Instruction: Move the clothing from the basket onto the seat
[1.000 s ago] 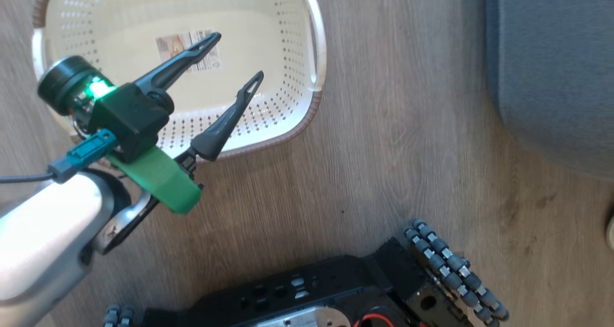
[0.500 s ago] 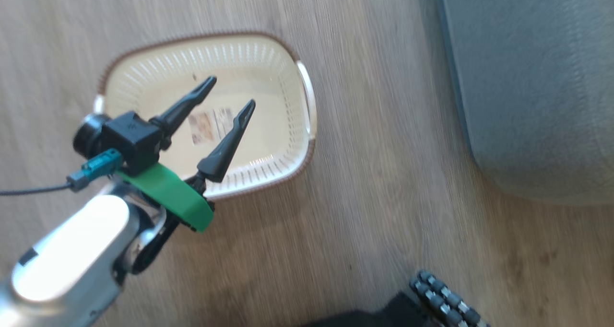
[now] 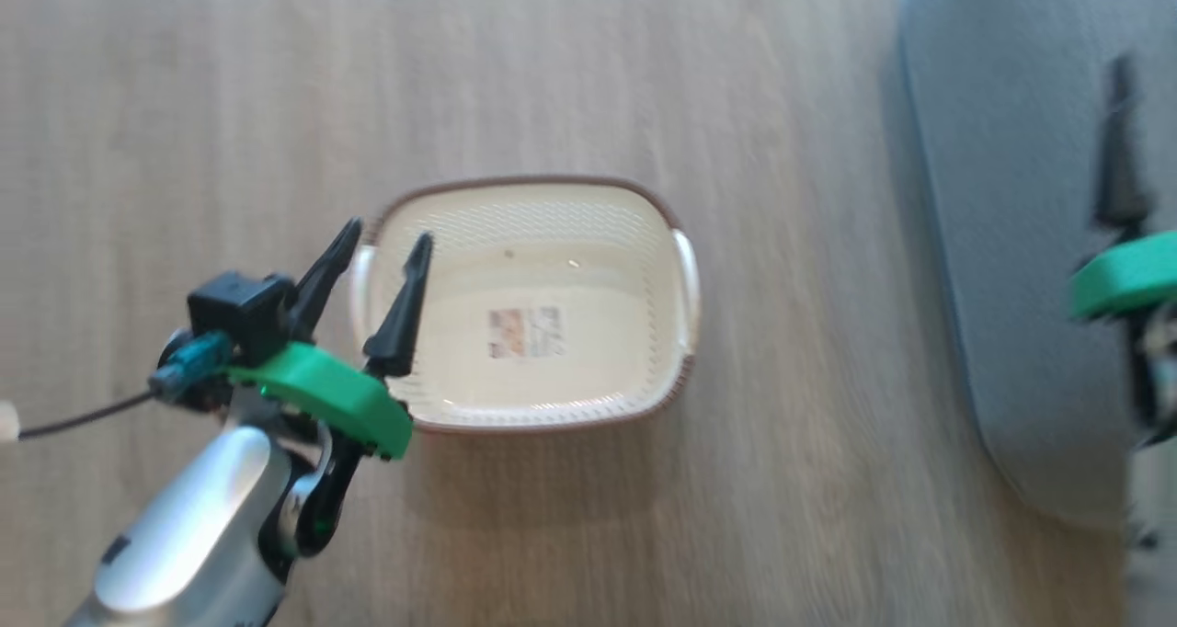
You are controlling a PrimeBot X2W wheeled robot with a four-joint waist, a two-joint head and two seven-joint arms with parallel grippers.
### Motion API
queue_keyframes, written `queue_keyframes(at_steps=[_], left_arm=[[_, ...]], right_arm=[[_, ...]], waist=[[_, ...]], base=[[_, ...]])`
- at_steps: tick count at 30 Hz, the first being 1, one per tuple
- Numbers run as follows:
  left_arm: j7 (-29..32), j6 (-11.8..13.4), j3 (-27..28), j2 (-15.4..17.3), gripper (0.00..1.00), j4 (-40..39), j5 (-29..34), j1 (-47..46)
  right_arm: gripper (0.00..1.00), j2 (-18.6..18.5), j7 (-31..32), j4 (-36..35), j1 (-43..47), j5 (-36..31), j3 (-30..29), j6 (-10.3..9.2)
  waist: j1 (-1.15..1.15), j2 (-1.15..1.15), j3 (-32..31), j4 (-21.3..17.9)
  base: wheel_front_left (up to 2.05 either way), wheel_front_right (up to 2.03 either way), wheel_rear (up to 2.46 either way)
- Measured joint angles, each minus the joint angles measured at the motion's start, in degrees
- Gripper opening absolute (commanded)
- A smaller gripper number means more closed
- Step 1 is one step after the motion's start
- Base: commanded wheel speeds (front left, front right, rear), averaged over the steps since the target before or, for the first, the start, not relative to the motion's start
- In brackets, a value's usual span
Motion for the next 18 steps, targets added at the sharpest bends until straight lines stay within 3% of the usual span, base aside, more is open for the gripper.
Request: queue_keyframes(at_steps=[5, 12, 18], left_arm=[[0.0, -0.5, 3.6, -2.2, 1.0, 3.6, 2.2, 4.3], [0.0, -0.5, 8.8, -6.4, 1.0, 7.8, 7.5, 11.7], [0.0, 0.0, 14.7, -8.8, 1.0, 9.4, 12.6, 18.1]], right_arm=[[1.0, 4.0, -2.6, -0.9, 5.6, -2.8, 4.5, 0.0], [1.0, 6.9, -8.9, 4.3, 13.1, -8.1, 4.6, 0.0], [1.0, 7.8, -10.9, 9.3, 18.9, -6.2, 5.6, 0.0]], waist=[[0.0, 0.0, -4.3, 3.9], [0.0, 0.0, -10.9, 8.3], [0.0, 0.0, -15.8, 10.9]], base=[[0.0, 0.0, 0.0], [0.0, 0.0, 0.0], [0.0, 0.0, 0.0]])
